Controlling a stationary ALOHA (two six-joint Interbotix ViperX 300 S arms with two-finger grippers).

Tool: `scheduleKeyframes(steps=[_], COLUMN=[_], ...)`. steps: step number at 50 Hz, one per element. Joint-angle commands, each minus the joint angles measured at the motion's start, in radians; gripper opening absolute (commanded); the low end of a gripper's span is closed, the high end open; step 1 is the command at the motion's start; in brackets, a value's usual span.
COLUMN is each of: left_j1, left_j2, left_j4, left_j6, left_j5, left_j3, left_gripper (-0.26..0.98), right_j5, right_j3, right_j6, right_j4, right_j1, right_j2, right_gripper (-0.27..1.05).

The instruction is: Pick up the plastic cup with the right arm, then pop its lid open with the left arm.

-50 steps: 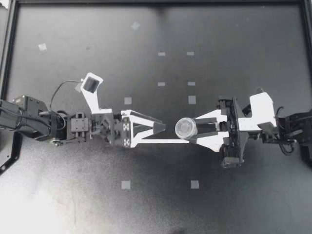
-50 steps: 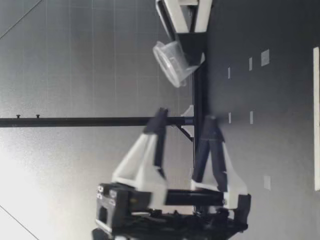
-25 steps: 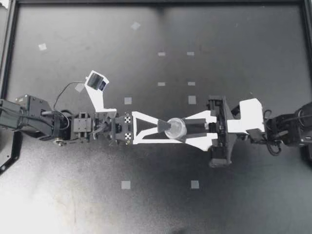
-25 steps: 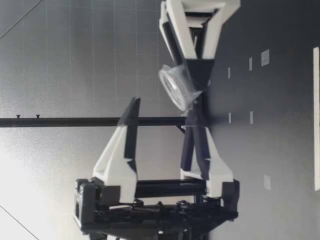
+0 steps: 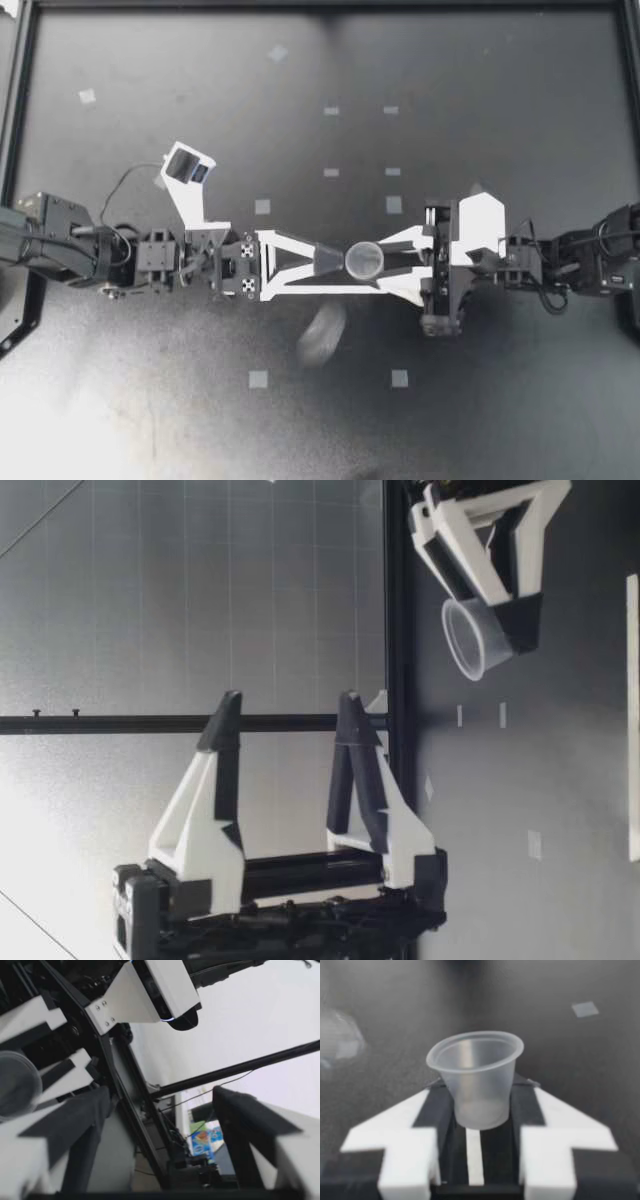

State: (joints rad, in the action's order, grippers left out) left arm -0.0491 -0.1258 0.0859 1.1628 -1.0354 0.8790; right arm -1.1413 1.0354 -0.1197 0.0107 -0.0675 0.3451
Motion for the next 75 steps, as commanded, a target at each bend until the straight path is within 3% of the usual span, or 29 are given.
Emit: scheduleKeyframes(steps=[1, 9, 22, 28, 41, 75], left_j1=[0.008, 0.020, 0.021, 0.021, 0.021, 0.021], left_j2=[0.023, 0.012, 0.084, 0.126, 0.158, 0.160], left_j4=[-0.002, -0.002, 0.003, 0.005, 0.005, 0.005], left_j6=[-0.046, -0.295, -1.008, -1.144, -1.155, -1.123], left_j5=[0.003, 0.066, 0.272, 0.291, 0.221, 0.218], left_j3=[-0.009, -0.005, -0.009, 0.002, 0.055, 0.055], left_gripper=[0.75, 0.74, 0.73, 0.70, 0.68, 0.68], right_j5=[0.006, 0.028, 0.069, 0.081, 0.104, 0.110], right_j3=[0.002, 0.023, 0.038, 0.037, 0.023, -0.005], right_j6=[0.000, -0.017, -0.224, -0.256, -0.229, -0.193], right_j4=[-0.003, -0.005, -0.034, -0.091, -0.103, -0.103], right_j1=[-0.008, -0.006, -0.006, -0.006, -0.006, -0.006], right_j2=[-0.049, -0.150, -0.371, -0.423, -0.371, -0.337], right_gripper=[0.16, 0.16, 0.16, 0.16, 0.16, 0.16])
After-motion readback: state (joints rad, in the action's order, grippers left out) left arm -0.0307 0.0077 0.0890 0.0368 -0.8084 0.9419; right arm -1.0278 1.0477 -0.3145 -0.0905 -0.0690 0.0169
